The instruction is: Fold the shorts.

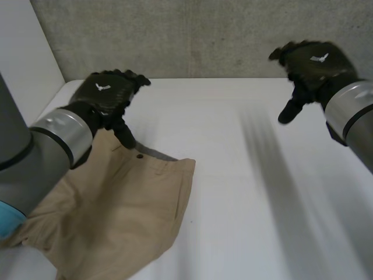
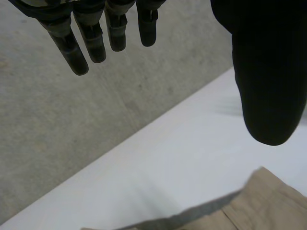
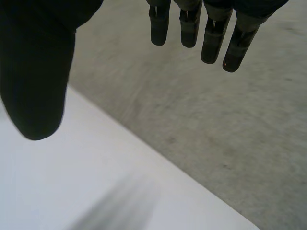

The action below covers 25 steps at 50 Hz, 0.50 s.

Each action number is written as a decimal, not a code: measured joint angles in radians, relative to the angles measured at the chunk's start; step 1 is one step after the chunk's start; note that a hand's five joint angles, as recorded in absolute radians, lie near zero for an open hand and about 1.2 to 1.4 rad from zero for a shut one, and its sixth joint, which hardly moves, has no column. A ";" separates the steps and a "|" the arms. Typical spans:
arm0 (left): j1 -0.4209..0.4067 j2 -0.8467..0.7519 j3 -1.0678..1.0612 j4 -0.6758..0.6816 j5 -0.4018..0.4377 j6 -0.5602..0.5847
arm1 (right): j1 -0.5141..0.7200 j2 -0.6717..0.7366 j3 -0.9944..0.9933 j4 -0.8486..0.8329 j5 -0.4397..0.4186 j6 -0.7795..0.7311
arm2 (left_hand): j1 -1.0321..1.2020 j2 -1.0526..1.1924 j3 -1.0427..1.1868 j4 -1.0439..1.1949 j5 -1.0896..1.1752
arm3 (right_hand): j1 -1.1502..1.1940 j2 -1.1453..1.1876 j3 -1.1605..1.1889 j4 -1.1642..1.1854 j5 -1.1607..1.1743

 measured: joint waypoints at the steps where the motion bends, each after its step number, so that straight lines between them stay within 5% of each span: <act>1: -0.006 -0.004 -0.002 0.000 -0.005 0.005 | 0.001 0.005 0.008 0.000 -0.016 -0.030 | 0.000 0.000 0.000 0.000 0.000 | 0.000 0.000 0.000 0.000 0.000; 11: -0.034 0.012 -0.047 0.010 -0.125 -0.024 | 0.066 0.155 0.125 -0.044 -0.287 -0.434 | 0.000 0.000 0.000 0.000 0.000 | 0.000 0.000 0.000 0.000 0.000; 17: -0.032 0.061 -0.146 0.050 -0.170 -0.062 | 0.097 0.308 0.110 -0.125 -0.402 -0.460 | 0.000 0.000 0.000 0.000 0.000 | 0.003 0.001 0.000 0.000 0.000; 25: -0.018 0.132 -0.281 0.104 -0.172 -0.069 | 0.146 0.457 0.040 -0.240 -0.426 -0.434 | 0.000 0.000 0.000 0.000 0.000 | 0.072 0.078 0.075 0.055 0.061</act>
